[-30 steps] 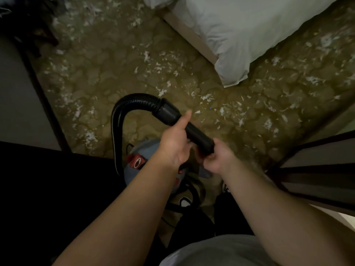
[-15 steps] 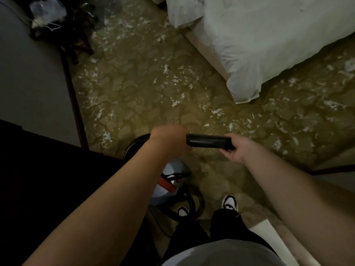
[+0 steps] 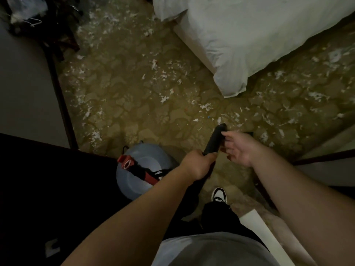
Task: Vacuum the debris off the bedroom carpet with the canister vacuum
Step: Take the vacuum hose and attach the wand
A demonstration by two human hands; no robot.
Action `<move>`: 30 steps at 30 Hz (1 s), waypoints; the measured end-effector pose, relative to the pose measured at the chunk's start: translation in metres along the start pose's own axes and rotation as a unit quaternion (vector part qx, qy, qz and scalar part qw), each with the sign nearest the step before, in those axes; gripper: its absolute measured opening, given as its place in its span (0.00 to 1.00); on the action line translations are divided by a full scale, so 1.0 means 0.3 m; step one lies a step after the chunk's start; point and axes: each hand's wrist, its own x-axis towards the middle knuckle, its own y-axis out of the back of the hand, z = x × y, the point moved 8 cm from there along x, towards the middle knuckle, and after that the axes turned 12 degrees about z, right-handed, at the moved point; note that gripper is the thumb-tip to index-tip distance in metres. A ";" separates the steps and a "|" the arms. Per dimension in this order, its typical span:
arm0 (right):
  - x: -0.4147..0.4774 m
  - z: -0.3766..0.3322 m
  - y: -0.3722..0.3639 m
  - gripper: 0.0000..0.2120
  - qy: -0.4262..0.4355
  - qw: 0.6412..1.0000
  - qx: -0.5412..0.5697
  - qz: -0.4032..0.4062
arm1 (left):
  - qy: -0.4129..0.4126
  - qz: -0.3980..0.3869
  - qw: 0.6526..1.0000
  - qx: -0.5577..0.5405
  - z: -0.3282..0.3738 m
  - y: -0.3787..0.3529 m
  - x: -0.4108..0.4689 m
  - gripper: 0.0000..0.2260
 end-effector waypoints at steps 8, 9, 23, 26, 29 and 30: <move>0.040 0.225 0.147 0.24 -0.049 0.997 -0.012 0.063 | 0.031 -0.135 0.990 -0.033 -0.031 -0.284 -0.054 0.23; 0.035 0.256 0.151 0.23 -0.052 0.997 0.005 0.061 | 0.023 -0.150 0.988 -0.039 -0.034 -0.305 -0.078 0.21; -0.187 0.872 0.259 0.06 -0.042 0.985 0.036 0.163 | 0.046 -0.045 0.995 -0.076 -0.423 -0.486 -0.140 0.20; -0.250 0.951 0.294 0.06 -0.024 0.982 -0.004 0.188 | 0.073 -0.078 0.993 -0.056 -0.422 -0.596 -0.214 0.22; -0.279 0.997 0.321 0.07 -0.014 0.980 -0.045 0.193 | 0.074 -0.138 0.987 -0.044 -0.400 -0.716 -0.252 0.17; -0.287 1.007 0.332 0.06 -0.014 0.980 -0.050 0.194 | 0.072 -0.141 0.987 -0.041 -0.391 -0.748 -0.250 0.17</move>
